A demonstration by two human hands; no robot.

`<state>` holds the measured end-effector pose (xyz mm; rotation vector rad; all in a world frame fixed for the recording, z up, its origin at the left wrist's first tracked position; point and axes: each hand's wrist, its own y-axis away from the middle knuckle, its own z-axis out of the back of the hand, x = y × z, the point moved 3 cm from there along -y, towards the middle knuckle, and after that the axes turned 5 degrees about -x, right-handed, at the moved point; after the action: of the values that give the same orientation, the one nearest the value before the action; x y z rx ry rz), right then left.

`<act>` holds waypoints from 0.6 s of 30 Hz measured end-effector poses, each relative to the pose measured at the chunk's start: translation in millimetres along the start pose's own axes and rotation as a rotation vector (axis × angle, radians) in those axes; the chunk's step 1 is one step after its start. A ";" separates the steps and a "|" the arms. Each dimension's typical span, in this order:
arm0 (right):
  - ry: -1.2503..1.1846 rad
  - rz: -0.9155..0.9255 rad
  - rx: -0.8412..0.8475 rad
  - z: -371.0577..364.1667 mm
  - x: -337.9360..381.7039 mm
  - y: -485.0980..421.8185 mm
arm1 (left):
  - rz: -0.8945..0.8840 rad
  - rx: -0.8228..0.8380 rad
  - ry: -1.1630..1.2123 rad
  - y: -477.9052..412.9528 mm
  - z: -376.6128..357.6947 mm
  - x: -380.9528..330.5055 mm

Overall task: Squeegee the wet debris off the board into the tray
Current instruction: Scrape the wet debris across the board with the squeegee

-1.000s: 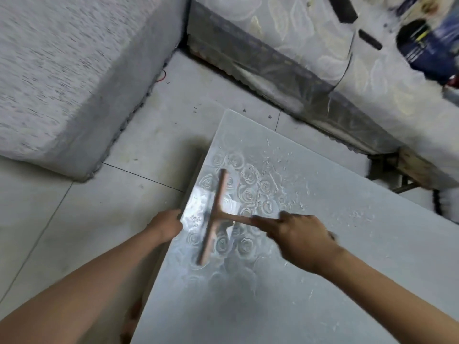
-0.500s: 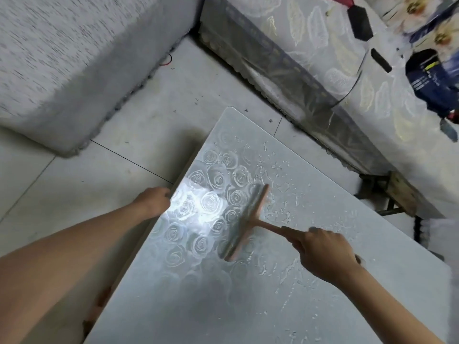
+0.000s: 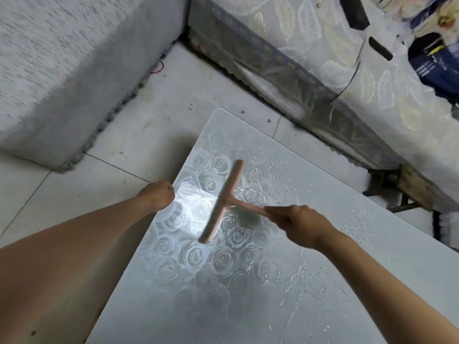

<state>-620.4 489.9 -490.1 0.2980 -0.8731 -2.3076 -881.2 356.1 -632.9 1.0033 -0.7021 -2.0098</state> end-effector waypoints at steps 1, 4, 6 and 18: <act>0.044 -0.015 0.008 4.4 -9.5 8.5 | 0.007 0.005 0.001 -1.3 1.3 -2.3; 0.208 0.031 -0.083 28.9 -14.5 18.1 | 0.029 -0.031 0.061 -10.6 1.2 -8.5; 0.201 0.126 -0.162 47.7 1.9 6.7 | 0.076 -0.066 0.147 -20.0 -4.4 -11.1; -0.007 0.084 -0.097 26.4 -33.2 -31.7 | 0.110 -0.339 0.283 -43.9 -37.6 -13.3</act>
<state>-621.5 542.8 -491.6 0.2081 -0.7599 -2.2660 -861.7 386.4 -680.0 0.9936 -0.2480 -1.7686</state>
